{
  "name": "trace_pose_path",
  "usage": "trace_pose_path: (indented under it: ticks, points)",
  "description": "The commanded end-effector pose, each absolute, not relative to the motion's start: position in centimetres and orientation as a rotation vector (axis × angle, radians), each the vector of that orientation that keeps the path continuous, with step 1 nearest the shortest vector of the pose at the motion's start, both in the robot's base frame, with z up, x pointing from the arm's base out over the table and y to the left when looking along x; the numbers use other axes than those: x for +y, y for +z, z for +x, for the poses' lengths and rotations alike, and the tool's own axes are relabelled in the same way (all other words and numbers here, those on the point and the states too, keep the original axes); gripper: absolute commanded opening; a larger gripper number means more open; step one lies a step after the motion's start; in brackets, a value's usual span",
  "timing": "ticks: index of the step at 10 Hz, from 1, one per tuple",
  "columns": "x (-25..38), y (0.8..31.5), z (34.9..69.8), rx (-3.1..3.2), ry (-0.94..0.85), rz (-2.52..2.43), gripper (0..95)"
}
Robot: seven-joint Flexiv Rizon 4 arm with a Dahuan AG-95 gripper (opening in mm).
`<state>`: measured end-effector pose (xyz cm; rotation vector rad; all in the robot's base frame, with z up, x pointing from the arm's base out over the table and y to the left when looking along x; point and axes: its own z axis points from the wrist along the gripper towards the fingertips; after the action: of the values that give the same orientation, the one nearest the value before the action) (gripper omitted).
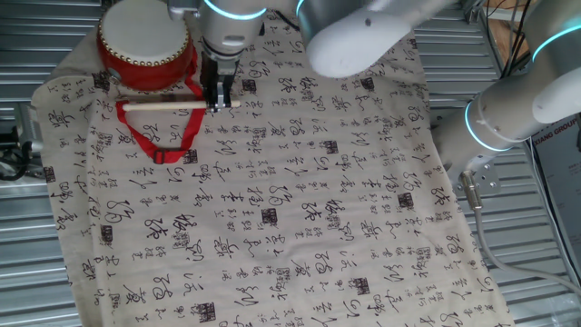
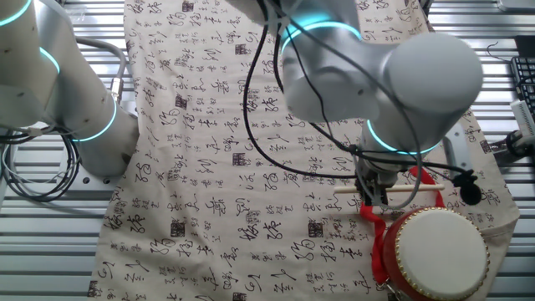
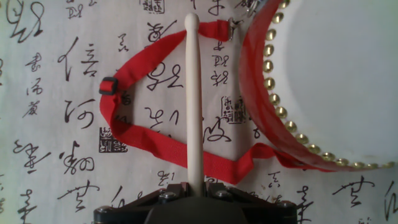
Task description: Play the drum
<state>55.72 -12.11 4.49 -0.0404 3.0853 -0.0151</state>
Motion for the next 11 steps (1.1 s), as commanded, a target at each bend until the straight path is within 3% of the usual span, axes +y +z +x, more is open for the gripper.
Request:
trace_pose_path:
  ticks: [1, 11]
  points:
    - [-12.17, 4.64, 55.74, 3.085, -0.016, -0.047, 0.0]
    - [-12.17, 4.63, 55.74, 3.072, -0.010, -0.039, 0.0]
